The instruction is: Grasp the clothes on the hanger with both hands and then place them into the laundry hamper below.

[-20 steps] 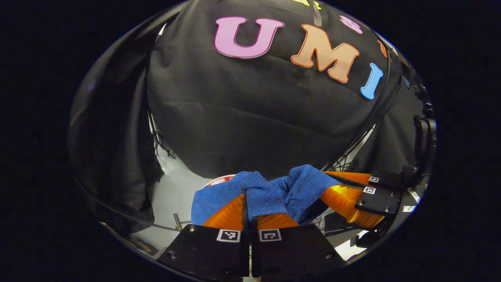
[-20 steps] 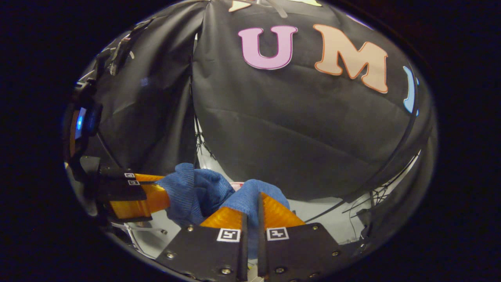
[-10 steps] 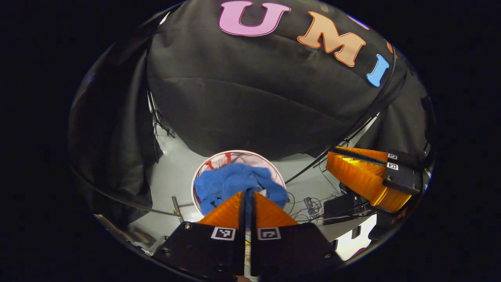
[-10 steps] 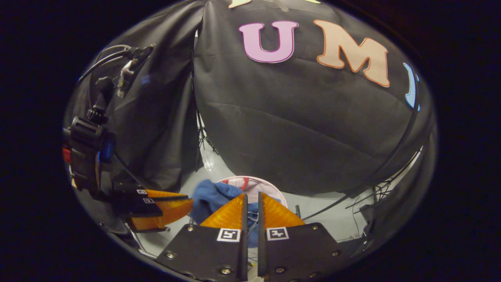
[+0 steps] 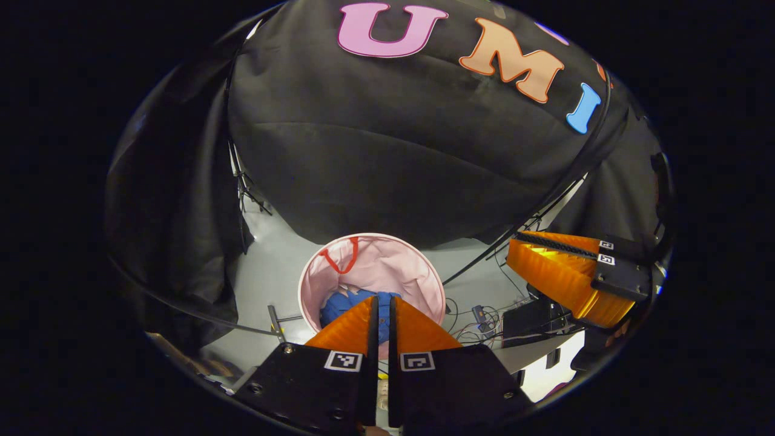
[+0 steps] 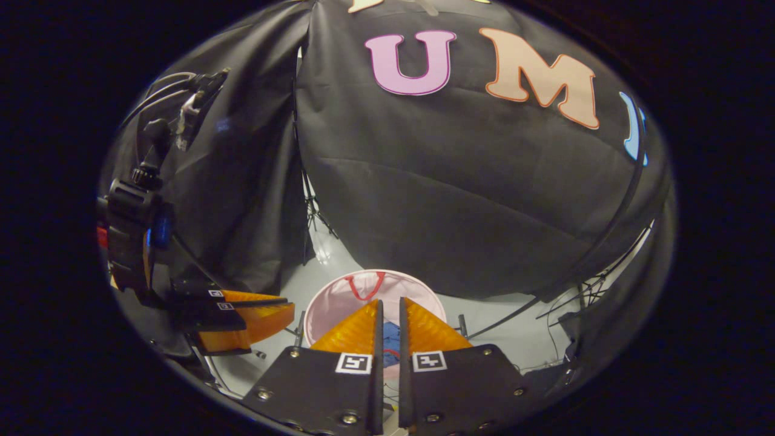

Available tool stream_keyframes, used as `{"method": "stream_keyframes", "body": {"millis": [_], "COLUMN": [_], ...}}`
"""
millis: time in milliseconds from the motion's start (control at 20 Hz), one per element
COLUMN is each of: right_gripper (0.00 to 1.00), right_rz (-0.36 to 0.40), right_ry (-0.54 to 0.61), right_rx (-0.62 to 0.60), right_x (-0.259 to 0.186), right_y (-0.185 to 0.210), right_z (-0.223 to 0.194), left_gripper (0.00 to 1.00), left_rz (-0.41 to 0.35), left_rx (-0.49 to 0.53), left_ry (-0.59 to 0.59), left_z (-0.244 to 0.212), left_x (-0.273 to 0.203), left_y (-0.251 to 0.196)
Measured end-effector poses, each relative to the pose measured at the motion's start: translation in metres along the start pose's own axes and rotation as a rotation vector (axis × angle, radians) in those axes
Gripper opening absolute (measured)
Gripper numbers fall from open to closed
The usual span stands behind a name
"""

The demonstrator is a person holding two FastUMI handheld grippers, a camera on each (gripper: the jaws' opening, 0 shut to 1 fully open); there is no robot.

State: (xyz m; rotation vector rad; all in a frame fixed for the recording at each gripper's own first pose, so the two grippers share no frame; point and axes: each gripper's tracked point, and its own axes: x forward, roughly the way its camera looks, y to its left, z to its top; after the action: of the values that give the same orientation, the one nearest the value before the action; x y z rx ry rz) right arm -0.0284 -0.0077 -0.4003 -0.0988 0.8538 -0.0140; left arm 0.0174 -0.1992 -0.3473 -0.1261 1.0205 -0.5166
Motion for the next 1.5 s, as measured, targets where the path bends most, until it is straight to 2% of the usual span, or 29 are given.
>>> {"method": "stream_keyframes", "body": {"millis": [200, 550, 900, 1500], "right_gripper": [0.11, 0.1, 0.1, 0.1], "right_rz": [-0.002, -0.001, -0.025, -0.079], "right_ry": [-0.011, -0.069, -0.185, -0.486], "right_rx": [0.006, 0.024, 0.063, 0.009], "right_x": [-0.003, -0.02, -0.05, -0.134], "right_y": [-0.001, -0.007, -0.025, -0.045], "right_z": [0.001, 0.022, 0.074, 0.187], "left_gripper": [0.09, 0.09, 0.09, 0.09], "left_rz": [0.011, 0.003, -0.05, -0.157], "left_rx": [0.015, 0.059, 0.096, 0.181], "left_ry": [-0.022, -0.176, -0.32, -0.641], "left_z": [0.008, 0.059, 0.114, 0.215], "left_x": [-0.007, -0.033, -0.069, -0.168], "left_y": [-0.001, -0.01, -0.039, -0.102]}}
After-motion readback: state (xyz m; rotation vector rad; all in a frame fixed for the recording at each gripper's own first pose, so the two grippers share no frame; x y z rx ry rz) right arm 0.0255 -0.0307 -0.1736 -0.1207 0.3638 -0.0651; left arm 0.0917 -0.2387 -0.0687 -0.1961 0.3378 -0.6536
